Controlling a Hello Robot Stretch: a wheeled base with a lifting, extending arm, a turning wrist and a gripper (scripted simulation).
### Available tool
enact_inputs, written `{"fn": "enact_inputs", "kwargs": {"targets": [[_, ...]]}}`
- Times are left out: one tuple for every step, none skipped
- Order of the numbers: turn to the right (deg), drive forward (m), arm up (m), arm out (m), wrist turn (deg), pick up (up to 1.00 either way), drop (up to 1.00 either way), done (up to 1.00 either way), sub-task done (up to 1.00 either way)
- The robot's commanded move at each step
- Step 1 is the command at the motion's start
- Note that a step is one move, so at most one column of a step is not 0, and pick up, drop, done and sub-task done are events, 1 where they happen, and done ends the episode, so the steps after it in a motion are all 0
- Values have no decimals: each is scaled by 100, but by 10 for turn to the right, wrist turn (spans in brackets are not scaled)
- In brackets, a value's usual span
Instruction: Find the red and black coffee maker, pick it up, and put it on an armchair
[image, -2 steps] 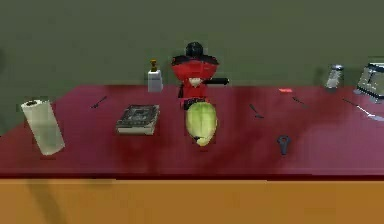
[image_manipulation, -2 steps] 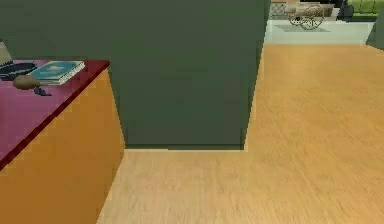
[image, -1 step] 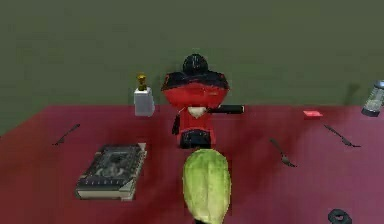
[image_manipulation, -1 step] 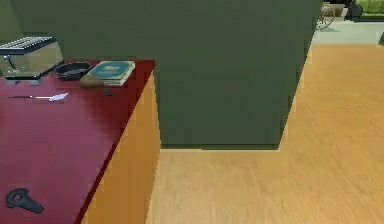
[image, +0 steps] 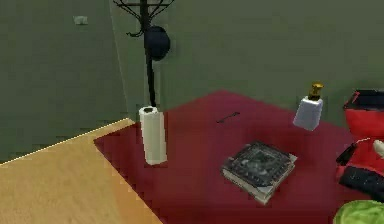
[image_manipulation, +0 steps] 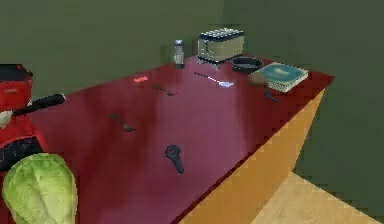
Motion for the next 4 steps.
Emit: {"fn": "enact_inputs", "kwargs": {"targets": [[-360, 0, 0, 0, 0, 0, 0, 0, 0], [0, 0, 50, 0, 0, 0, 0, 0, 0], [0, 0, 38, 0, 0, 0, 0, 0, 0], [0, 0, 0, 44, 0, 0, 0, 0, 0]]}}
